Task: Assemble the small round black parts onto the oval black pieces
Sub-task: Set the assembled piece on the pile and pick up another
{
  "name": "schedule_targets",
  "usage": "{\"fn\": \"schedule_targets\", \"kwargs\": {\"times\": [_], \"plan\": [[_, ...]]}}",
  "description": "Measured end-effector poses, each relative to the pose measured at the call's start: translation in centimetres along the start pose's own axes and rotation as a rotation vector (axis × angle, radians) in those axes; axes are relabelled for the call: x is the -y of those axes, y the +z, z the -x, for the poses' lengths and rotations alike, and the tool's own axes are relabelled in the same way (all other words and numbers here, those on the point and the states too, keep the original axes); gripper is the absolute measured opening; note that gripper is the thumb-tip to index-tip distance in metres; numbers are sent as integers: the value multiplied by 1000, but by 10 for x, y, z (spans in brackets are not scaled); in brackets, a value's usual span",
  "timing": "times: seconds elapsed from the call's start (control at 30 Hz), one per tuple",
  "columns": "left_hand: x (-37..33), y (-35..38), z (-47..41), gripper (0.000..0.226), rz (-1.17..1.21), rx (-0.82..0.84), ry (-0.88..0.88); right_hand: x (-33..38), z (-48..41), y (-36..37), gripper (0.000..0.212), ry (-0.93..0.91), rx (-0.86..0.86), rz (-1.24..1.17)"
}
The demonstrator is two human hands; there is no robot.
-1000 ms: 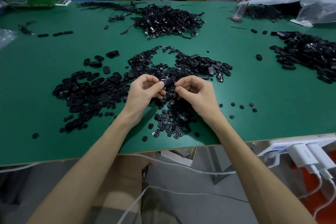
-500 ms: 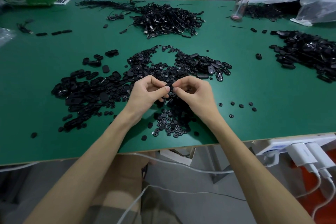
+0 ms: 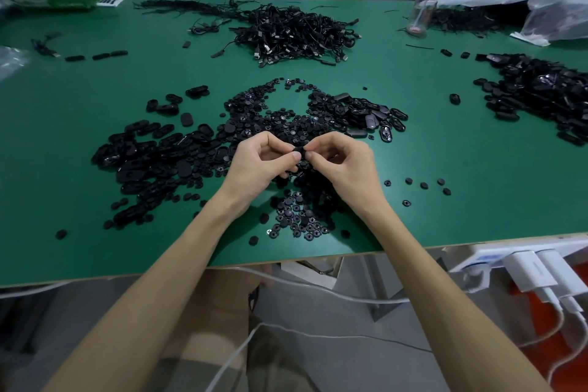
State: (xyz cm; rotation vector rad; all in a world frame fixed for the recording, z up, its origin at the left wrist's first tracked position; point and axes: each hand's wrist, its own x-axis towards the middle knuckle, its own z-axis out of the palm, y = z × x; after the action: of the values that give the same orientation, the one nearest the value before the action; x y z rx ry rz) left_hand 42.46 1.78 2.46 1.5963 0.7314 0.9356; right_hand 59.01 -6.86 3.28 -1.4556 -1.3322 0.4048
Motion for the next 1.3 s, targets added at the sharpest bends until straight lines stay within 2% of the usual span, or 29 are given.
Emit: {"fn": "schedule_targets", "kwargs": {"times": [0.2, 0.37, 0.63, 0.9, 1.07, 1.3], "plan": [[1, -1, 0, 15, 4, 9, 6, 0, 0, 0, 8, -7, -2, -1], [0, -1, 0, 17, 16, 35, 27, 1, -1, 1, 17, 32, -24, -39], [-4, -1, 3, 23, 15, 61, 61, 0, -1, 0, 16, 41, -45, -40], [-3, -1, 3, 18, 6, 48, 81, -1, 0, 0, 18, 49, -62, -25], [-3, 0, 2, 18, -30, 78, 87, -1, -2, 1, 14, 52, -21, -25], [-4, 0, 3, 17, -57, 81, 110, -3, -1, 2, 20, 61, -10, -76]]}}
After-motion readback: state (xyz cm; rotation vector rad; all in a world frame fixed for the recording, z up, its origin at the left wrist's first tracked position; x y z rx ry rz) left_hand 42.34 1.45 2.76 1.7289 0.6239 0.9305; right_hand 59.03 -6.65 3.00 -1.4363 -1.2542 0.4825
